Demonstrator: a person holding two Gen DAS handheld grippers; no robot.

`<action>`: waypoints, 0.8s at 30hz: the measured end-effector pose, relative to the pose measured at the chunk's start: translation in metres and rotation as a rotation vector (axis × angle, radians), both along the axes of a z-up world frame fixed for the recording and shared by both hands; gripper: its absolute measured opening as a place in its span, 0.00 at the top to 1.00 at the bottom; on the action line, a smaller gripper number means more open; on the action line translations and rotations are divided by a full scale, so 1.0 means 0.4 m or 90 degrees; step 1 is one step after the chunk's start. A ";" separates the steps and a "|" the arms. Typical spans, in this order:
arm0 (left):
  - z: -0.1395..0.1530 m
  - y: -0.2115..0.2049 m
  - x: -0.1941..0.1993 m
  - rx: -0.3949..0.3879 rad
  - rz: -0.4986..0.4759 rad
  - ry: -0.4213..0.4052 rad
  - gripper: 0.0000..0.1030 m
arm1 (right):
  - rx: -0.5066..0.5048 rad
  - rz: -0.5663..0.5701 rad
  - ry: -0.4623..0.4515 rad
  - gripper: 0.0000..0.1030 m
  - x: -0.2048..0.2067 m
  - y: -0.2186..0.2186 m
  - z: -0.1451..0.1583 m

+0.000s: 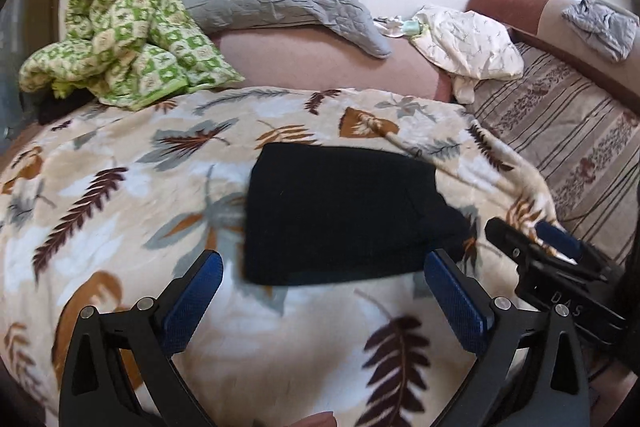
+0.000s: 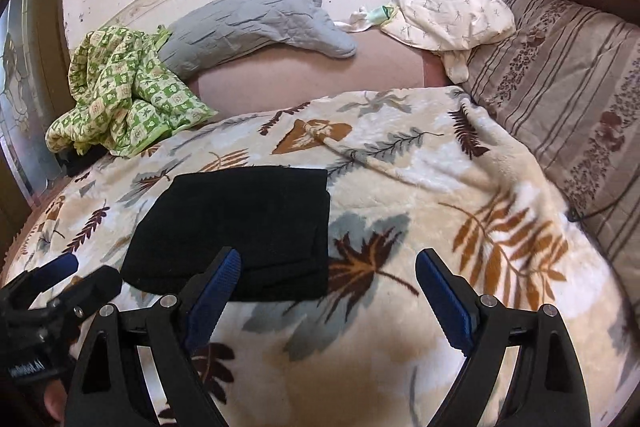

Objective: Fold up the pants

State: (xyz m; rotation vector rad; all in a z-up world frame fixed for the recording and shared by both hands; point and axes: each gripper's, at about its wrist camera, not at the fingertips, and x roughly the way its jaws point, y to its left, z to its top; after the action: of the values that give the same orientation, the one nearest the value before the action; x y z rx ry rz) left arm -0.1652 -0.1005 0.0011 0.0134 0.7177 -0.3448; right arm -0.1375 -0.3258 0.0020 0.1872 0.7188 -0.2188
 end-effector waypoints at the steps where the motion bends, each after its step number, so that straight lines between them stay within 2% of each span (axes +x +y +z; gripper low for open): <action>1: 0.000 -0.004 -0.009 0.007 0.004 0.004 0.01 | 0.000 0.004 0.000 0.12 -0.008 0.008 0.000; 4: 0.001 -0.020 -0.019 0.033 0.018 0.026 0.02 | -0.004 0.007 0.001 0.12 -0.031 0.029 -0.001; 9: -0.012 -0.040 0.029 0.051 0.029 0.070 0.07 | -0.005 0.007 0.004 0.12 -0.039 0.039 -0.007; 16: -0.019 -0.064 0.045 0.048 0.005 0.085 0.07 | 0.017 -0.017 0.008 0.12 -0.030 0.019 -0.019; 24: -0.036 -0.051 0.069 0.040 0.001 0.101 0.07 | 0.011 -0.023 0.009 0.12 -0.025 0.018 -0.023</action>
State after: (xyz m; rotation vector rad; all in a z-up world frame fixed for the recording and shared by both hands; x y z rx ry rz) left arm -0.1374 -0.1208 -0.0132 0.0446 0.8851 -0.3236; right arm -0.1476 -0.3184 -0.0073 0.2164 0.7312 -0.2489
